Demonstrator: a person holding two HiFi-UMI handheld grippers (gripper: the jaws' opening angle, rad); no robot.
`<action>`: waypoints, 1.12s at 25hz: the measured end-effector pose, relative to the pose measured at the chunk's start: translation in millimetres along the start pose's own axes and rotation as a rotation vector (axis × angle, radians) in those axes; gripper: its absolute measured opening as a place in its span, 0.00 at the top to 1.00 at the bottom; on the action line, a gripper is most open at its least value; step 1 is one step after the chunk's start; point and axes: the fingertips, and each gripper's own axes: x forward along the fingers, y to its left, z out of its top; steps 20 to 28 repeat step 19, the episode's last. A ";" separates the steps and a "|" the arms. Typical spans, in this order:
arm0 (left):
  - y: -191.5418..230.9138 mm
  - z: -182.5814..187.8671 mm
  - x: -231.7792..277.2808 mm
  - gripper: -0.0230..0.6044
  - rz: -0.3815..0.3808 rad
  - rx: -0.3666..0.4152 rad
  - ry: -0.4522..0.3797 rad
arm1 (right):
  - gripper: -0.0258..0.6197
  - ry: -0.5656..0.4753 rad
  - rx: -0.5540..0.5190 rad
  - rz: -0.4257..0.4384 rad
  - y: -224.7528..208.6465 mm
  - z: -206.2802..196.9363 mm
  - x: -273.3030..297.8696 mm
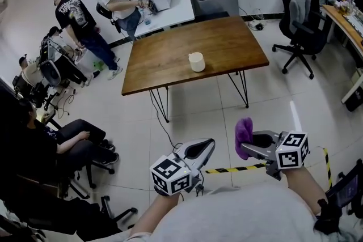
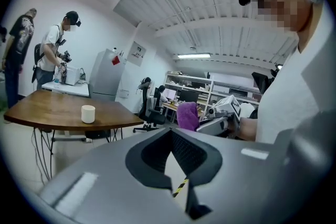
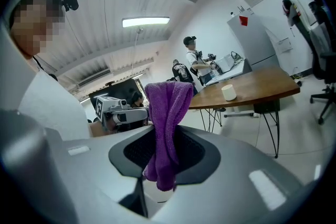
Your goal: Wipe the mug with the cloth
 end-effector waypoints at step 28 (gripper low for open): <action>54.6 -10.1 -65.2 0.95 0.079 -0.044 -0.029 | 0.79 0.066 -0.047 0.072 10.0 -8.9 93.8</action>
